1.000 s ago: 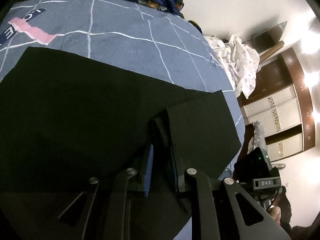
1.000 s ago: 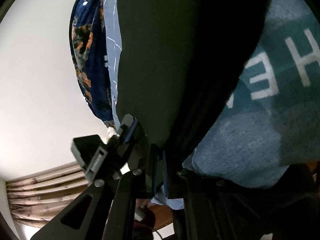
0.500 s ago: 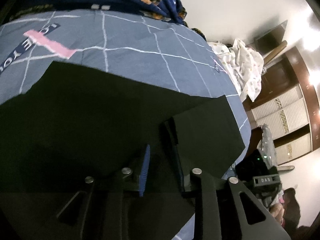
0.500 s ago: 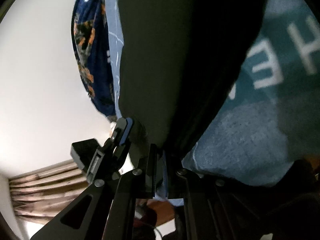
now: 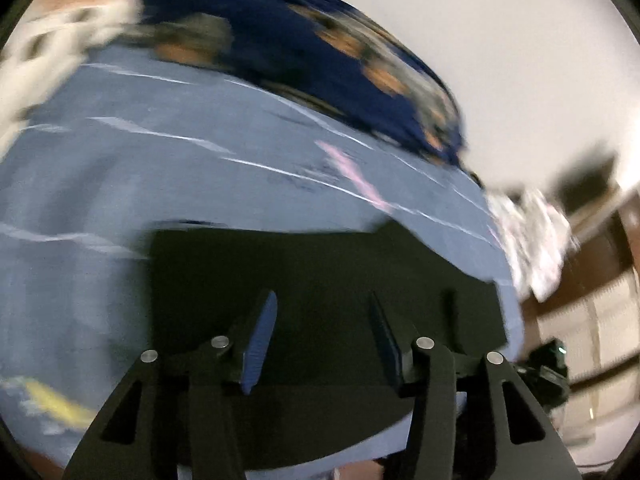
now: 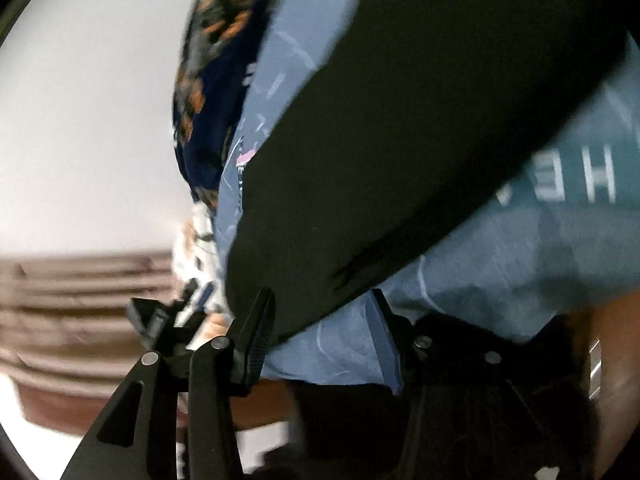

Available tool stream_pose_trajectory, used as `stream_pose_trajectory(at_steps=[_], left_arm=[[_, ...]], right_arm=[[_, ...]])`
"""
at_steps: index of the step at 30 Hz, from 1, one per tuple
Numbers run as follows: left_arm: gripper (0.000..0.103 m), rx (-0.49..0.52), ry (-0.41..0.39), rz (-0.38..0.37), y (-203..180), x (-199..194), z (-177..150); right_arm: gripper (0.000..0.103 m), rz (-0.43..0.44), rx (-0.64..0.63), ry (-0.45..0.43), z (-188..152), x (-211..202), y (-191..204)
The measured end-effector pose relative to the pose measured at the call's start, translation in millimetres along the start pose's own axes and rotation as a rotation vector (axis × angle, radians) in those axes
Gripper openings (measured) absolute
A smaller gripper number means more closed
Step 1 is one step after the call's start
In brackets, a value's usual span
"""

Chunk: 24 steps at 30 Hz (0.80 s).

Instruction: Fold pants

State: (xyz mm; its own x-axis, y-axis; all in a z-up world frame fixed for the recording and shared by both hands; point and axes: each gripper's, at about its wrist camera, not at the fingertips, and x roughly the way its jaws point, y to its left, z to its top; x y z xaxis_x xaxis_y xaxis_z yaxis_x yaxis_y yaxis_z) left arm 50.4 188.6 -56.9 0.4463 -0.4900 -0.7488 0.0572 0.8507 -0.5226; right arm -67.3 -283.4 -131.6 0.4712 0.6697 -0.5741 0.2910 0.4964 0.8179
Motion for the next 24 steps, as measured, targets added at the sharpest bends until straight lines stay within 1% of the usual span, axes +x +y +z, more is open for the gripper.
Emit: stream_pose_trajectory(at_steps=[1, 4, 5, 7, 9, 11, 12, 13, 16, 18, 20, 24], left_arm=[[0.049, -0.031, 0.004, 0.026, 21, -10, -1], [0.049, -0.088, 0.039, 0.017, 58, -19, -11], [0.049, -0.092, 0.051, 0.007, 64, -18, -16], [0.049, -0.071, 0.107, -0.019, 69, -7, -27], [0.049, -0.022, 0.141, -0.015, 66, 5, -33], [0.049, 0.017, 0.164, 0.016, 61, 18, -38], [0.049, 0.008, 0.174, -0.007, 63, 21, -39], [0.049, -0.015, 0.176, -0.042, 65, 25, -39], [0.049, -0.072, 0.161, -0.092, 73, 33, -36], [0.049, -0.073, 0.152, -0.106, 73, 37, -31], [0.049, -0.051, 0.151, -0.104, 72, 43, -24], [0.049, -0.08, 0.134, -0.133, 76, 55, -7]], right_arm=[[0.045, 0.01, -0.008, -0.006, 0, 0, 2], [0.046, 0.052, 0.013, -0.003, 1, 8, 3], [0.046, 0.056, 0.023, 0.004, 1, 11, 2], [0.047, 0.056, 0.042, 0.024, 1, 19, 0], [0.048, 0.048, 0.063, 0.049, -3, 29, -2], [0.048, 0.047, 0.081, 0.06, -6, 33, -4], [0.048, 0.048, 0.089, 0.062, -8, 34, -4], [0.048, 0.048, 0.092, 0.064, -9, 33, -5], [0.05, 0.034, 0.081, 0.052, -11, 30, -2], [0.052, 0.039, 0.083, 0.046, -11, 30, -1], [0.053, 0.044, 0.088, 0.046, -12, 31, -1], [0.054, 0.043, 0.096, 0.07, -13, 41, 1]])
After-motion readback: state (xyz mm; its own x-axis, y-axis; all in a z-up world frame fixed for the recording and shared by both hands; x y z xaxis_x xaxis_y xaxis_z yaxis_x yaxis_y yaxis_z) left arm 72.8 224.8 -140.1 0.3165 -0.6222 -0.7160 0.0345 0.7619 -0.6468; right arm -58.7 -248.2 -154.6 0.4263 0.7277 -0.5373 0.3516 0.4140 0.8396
